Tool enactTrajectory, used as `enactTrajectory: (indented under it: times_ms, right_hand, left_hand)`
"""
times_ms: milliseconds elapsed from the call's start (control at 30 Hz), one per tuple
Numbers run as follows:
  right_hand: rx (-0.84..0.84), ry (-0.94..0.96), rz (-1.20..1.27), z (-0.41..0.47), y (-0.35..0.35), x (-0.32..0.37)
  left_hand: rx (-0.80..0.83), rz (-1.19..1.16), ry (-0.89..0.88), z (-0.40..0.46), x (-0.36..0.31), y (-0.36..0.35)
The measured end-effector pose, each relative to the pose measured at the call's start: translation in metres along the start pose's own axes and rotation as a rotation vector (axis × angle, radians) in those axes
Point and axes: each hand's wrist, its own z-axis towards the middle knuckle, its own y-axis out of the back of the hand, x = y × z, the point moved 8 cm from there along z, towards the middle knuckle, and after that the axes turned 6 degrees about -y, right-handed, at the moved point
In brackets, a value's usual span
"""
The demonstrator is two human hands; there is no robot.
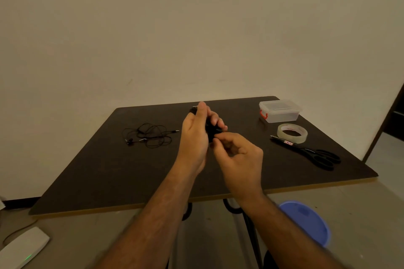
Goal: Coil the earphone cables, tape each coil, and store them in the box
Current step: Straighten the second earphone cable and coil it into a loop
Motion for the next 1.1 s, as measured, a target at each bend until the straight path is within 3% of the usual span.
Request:
enactTrajectory:
  times_ms: [167, 267, 400, 633, 900, 1100]
  right_hand:
    - [-0.015, -0.066, 0.096, -0.007, -0.002, -0.007]
    - [0.024, -0.034, 0.096, -0.010, -0.006, -0.006]
    - [0.029, -0.154, 0.162, -0.001, -0.002, -0.013]
    - [0.030, -0.086, 0.106, 0.003, 0.000, -0.005]
    - [0.099, -0.149, 0.097, 0.012, -0.001, -0.009]
    - [0.132, -0.101, -0.046, 0.017, -0.002, -0.008]
  left_hand:
    - [-0.042, 0.112, -0.040, -0.003, 0.001, -0.001]
    - [-0.087, 0.035, -0.011, -0.002, 0.003, 0.001]
    - [-0.076, -0.082, 0.068, -0.003, 0.009, 0.000]
    - [-0.082, -0.089, 0.053, -0.004, 0.008, -0.004]
    - [-0.073, -0.060, 0.023, -0.013, 0.009, -0.008]
    - [-0.160, 0.021, 0.058, -0.014, 0.018, 0.001]
